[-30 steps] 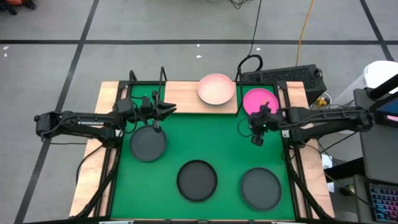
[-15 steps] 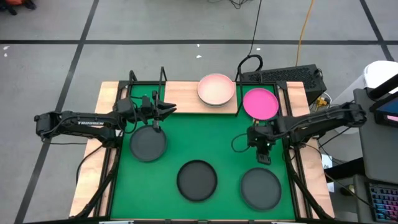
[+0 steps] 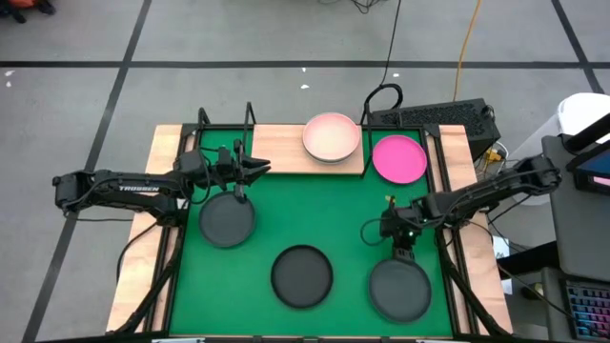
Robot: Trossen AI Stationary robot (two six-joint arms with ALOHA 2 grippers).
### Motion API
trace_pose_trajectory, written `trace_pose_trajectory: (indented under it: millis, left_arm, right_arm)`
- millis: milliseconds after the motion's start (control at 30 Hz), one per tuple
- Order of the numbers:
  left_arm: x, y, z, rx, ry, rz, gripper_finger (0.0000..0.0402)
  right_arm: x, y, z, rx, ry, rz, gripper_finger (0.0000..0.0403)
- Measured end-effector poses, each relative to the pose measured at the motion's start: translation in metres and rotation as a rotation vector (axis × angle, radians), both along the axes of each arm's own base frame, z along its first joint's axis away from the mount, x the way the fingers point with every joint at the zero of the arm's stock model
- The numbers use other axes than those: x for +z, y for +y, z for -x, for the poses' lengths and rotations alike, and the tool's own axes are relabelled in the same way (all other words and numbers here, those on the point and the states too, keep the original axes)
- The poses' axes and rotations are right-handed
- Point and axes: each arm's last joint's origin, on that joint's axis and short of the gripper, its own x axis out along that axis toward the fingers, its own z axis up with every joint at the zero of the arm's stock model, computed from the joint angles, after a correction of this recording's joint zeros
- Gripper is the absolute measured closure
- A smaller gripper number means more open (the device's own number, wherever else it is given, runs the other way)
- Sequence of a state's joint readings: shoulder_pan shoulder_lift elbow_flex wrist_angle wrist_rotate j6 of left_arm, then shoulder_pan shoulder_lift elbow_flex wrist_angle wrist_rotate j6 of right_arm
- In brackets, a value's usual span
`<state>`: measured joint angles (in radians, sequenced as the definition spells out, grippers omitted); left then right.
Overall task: Place and stack plates onto a shelf
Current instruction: Put the right black plate on the shelf
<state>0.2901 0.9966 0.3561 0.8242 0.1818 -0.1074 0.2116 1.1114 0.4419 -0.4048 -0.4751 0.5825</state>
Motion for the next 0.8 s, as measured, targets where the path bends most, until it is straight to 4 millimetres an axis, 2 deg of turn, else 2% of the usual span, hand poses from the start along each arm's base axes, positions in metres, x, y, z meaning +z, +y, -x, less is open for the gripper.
trace_pose_trajectory:
  millis: [300,400,500,567,667,800]
  left_arm:
    - [0.000,0.000,0.000,-0.001,-0.001,0.005,0.0321]
    - [0.000,0.000,0.000,-0.001,-0.001,0.008,0.0321]
    - [0.000,0.000,0.000,-0.001,-0.001,0.007,0.0321]
    - [0.000,0.000,0.000,-0.001,-0.001,0.007,0.0321]
    - [0.000,0.000,0.000,0.003,-0.001,0.008,0.0321]
    - [0.000,0.000,0.000,0.008,-0.001,0.008,0.0321]
  right_arm:
    - [-0.013,0.003,0.007,-0.052,0.017,-0.008,0.0303]
    - [-0.014,0.002,0.007,-0.053,0.015,-0.004,0.0328]
    - [-0.013,0.003,0.006,-0.049,0.002,-0.008,0.0375]
    - [-0.011,0.003,0.005,-0.032,-0.014,-0.007,0.0394]
    - [-0.005,0.002,-0.002,-0.047,-0.058,-0.007,0.0396]
    - [0.014,0.000,-0.021,-0.059,-0.219,-0.029,0.0399]
